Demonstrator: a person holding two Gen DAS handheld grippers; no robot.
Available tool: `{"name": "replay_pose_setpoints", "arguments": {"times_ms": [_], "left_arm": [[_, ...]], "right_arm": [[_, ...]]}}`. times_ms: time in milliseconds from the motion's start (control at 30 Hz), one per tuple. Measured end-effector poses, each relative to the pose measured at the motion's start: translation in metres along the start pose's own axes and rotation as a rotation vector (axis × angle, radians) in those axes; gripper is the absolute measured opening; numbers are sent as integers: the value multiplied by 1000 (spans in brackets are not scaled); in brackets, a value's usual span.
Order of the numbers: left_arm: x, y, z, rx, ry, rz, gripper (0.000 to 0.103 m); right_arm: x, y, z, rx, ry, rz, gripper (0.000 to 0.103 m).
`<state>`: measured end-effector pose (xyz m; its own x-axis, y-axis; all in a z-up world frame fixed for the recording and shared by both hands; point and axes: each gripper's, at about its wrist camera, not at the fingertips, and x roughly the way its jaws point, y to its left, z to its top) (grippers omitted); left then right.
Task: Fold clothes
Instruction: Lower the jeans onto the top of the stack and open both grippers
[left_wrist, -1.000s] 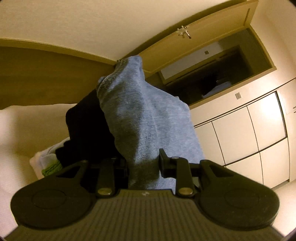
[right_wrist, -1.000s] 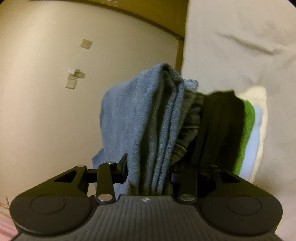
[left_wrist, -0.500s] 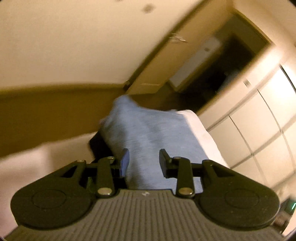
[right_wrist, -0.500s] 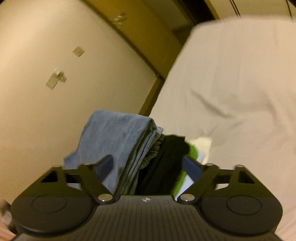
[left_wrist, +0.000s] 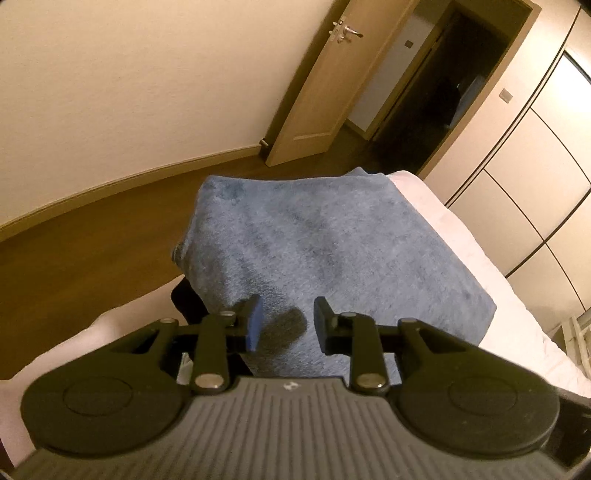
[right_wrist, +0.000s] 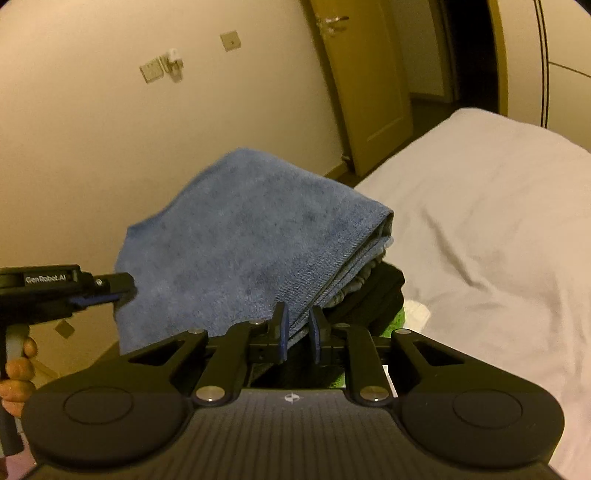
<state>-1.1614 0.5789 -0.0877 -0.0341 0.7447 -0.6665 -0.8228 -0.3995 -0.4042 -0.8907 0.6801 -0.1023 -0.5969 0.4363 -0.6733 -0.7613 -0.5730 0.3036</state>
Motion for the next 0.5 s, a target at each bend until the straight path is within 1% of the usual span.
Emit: {"name": "replay_pose_setpoints", "arguments": {"times_ms": [100, 200, 267, 333, 367, 400, 433, 467, 500], "left_arm": [[-8, -3, -5, -5, 2, 6, 24], [-11, -7, -12, -6, 11, 25, 27], [-15, -9, -17, -5, 16, 41, 28], [-31, -12, -21, -6, 24, 63, 37], [-41, -15, -24, -7, 28, 76, 39], [-50, -21, -27, -2, 30, 88, 46], [-60, -27, -30, 8, 33, 99, 53], [-69, -35, -34, 22, 34, 114, 58], [-77, -43, -37, 42, 35, 136, 68]], "right_arm": [[-1, -2, 8, 27, -1, -1, 22], [-15, -4, 6, 54, -11, 8, 23], [-25, -5, 0, 79, -13, 14, 29], [-35, -4, -6, 92, -11, 14, 34], [-40, -4, -9, 97, -7, 15, 35], [-45, -4, -12, 102, -1, 15, 36], [-51, -3, -14, 106, 7, 16, 44], [-57, -2, -16, 110, 14, 17, 54], [-63, -1, -19, 109, 19, 16, 59]]}}
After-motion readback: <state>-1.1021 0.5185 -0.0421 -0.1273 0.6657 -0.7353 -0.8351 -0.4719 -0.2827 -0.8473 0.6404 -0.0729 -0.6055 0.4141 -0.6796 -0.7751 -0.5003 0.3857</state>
